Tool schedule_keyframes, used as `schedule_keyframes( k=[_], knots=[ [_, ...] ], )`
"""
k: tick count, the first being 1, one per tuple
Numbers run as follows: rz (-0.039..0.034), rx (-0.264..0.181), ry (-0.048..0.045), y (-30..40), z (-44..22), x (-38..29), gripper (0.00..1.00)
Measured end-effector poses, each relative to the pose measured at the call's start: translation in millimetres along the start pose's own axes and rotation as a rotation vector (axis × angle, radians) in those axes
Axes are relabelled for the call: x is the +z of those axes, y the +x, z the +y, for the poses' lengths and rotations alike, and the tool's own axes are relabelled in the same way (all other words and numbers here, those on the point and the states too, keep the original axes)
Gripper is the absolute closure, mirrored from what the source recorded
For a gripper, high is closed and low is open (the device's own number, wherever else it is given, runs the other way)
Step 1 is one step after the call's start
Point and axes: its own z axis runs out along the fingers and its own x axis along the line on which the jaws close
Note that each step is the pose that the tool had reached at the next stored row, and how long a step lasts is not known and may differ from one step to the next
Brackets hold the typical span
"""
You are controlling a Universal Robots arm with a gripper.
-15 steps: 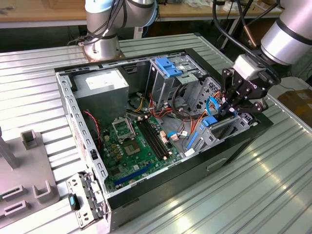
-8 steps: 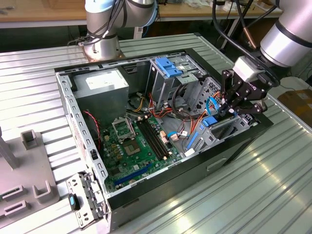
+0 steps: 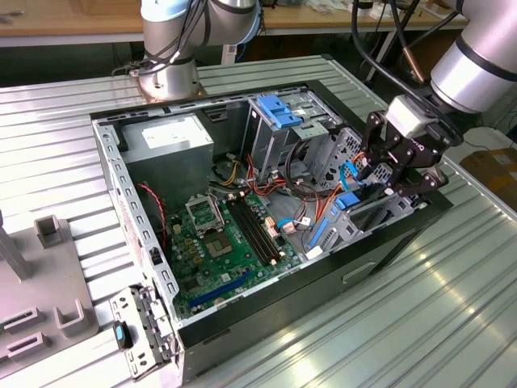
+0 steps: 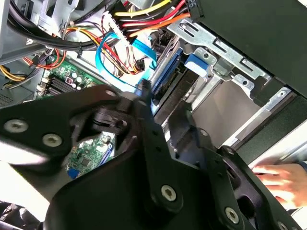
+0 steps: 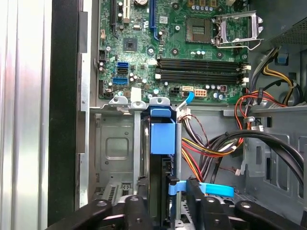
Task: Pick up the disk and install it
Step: 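Insert the first disk wire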
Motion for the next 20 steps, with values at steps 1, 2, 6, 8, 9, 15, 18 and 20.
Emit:
schedule_keyframes(
  k=[1,2,6,8,9,15,18,20],
  knots=[
    [0.0,0.0,0.0,0.0,0.0,0.0,0.58],
    [0.0002,0.0,0.0,0.0,0.0,-0.1,0.52],
    [0.0001,0.0,0.0,-1.5,0.0,-1.2,0.52],
    [-0.0001,0.0,0.0,-3.7,0.0,-1.5,0.52],
    [-0.0003,0.0,0.0,-4.6,-0.1,-1.5,0.52],
    [-0.0057,0.0,0.0001,-12.8,-0.2,-1.3,0.52],
    [-0.0059,0.0,0.0001,-16.4,0.0,-6.5,0.52],
    [-0.0059,0.0,0.0001,-20.2,0.1,-10.1,0.52]
  ],
)
